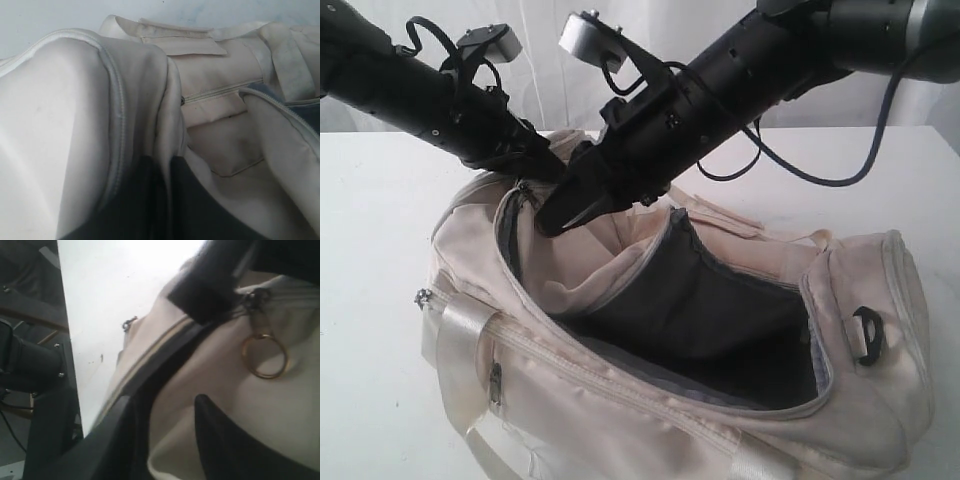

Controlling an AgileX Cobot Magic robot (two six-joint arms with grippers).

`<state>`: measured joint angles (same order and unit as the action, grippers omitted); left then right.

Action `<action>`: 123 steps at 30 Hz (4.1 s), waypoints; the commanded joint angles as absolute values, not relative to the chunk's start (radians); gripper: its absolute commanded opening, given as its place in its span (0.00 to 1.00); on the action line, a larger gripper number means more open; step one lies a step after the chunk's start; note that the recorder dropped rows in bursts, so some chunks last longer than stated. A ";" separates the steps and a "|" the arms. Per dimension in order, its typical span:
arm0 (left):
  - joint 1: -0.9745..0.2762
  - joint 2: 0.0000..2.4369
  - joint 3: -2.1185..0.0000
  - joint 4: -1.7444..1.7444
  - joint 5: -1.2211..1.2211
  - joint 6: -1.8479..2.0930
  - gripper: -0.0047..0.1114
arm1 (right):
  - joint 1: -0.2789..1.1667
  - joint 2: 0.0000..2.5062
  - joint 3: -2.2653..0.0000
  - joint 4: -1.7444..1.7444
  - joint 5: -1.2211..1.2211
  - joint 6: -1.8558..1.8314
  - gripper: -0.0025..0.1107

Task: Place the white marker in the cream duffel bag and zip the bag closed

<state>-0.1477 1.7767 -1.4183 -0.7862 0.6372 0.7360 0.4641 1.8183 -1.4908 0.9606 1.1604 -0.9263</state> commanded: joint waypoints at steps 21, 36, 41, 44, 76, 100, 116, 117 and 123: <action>-0.146 1.772 -1.421 -0.805 0.664 0.763 0.04 | 0.366 1.957 -1.487 1.155 1.149 -1.181 0.35; -0.146 1.772 -1.421 -0.805 0.659 0.767 0.04 | 0.372 2.017 -1.487 1.261 1.137 -1.253 0.35; -0.146 1.772 -1.421 -0.805 0.660 0.772 0.04 | 0.390 2.017 -1.487 1.273 1.137 -1.260 0.35; -0.146 1.772 -1.421 -0.807 0.666 0.784 0.04 | 0.406 2.017 -1.487 1.264 1.099 -1.260 0.35; -0.146 1.770 -1.421 -0.820 0.622 0.789 0.04 | 0.537 1.864 -1.487 1.198 1.221 -1.014 0.06; -0.142 1.770 -1.421 -0.812 0.615 0.789 0.04 | 0.600 1.539 -1.214 0.727 1.221 -0.666 0.06; -0.140 1.770 -1.421 -0.801 0.611 0.789 0.04 | 0.598 1.175 -1.055 0.247 1.221 -0.305 0.06; -0.140 1.770 -1.421 -0.800 0.613 0.789 0.04 | 0.598 1.166 -1.053 0.248 1.221 -0.305 0.06; -0.140 1.770 -1.421 -0.805 0.627 0.789 0.04 | 0.598 1.184 -1.037 0.388 1.095 -0.355 0.07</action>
<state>-0.1463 1.7749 -1.4183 -0.7922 0.6215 0.7855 0.5979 1.1676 -1.0476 0.3219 1.1704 -0.3228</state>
